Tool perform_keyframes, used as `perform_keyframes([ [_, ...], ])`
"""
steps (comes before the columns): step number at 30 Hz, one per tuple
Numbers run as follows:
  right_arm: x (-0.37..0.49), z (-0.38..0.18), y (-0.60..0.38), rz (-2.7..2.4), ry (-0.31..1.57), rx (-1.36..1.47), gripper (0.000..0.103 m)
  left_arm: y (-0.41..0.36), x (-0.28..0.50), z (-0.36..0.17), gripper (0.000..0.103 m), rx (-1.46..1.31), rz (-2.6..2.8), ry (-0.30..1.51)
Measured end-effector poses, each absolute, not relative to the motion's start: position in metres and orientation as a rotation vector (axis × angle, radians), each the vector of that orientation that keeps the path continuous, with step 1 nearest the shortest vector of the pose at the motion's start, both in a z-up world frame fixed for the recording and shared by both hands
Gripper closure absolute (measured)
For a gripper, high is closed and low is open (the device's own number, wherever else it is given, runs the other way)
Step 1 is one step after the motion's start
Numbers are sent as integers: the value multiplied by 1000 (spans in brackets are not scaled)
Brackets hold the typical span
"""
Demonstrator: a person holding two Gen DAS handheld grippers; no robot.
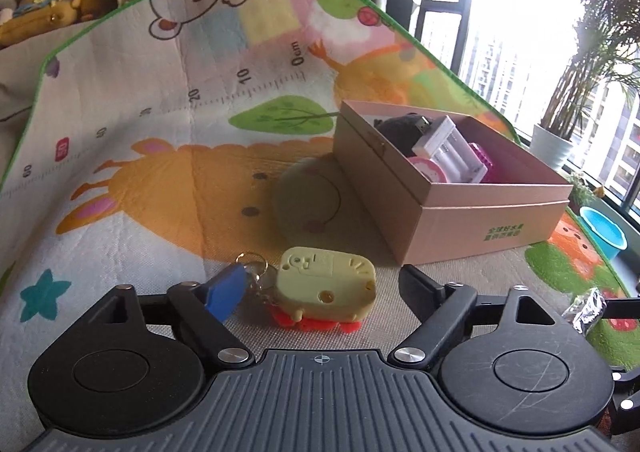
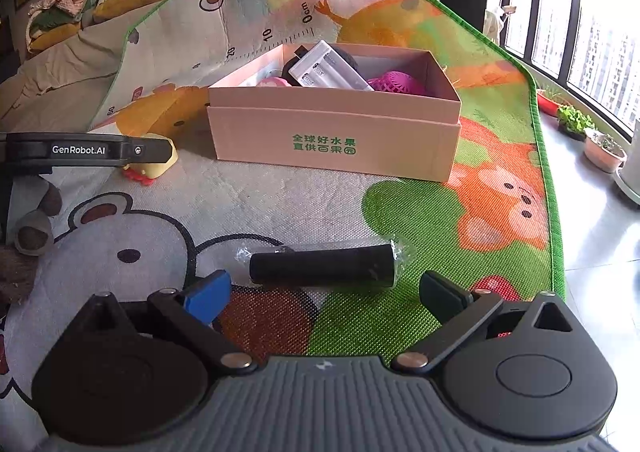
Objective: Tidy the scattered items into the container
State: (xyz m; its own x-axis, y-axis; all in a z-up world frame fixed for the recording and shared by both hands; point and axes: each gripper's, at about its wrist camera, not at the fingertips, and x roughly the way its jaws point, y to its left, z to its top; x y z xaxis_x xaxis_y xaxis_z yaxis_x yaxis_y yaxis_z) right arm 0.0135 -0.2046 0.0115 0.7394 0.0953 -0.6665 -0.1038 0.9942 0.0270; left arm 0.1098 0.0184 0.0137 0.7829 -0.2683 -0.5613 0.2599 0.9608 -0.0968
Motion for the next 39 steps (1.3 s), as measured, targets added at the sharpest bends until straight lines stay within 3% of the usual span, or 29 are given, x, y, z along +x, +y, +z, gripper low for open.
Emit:
perform_keyframes([
  [13,12,13,-204,112,722,-16,3,-5,122,7,15,83,-372,664],
  [20,12,14,-205,113,719,-15,3,-10,105,10,21,95,-434,655],
  [25,10,14,-203,111,709,-26,3,-17,92,10,19,110,-502,665],
  [29,10,17,-197,117,698,-80,3,-18,88,10,10,123,-483,656],
  [31,12,18,-193,133,692,-108,5,-17,87,8,9,119,-473,659],
  [33,17,17,-192,139,703,-117,15,-14,88,7,9,100,-464,664],
  [39,18,17,-194,145,694,-105,22,-9,90,9,8,67,-428,659],
])
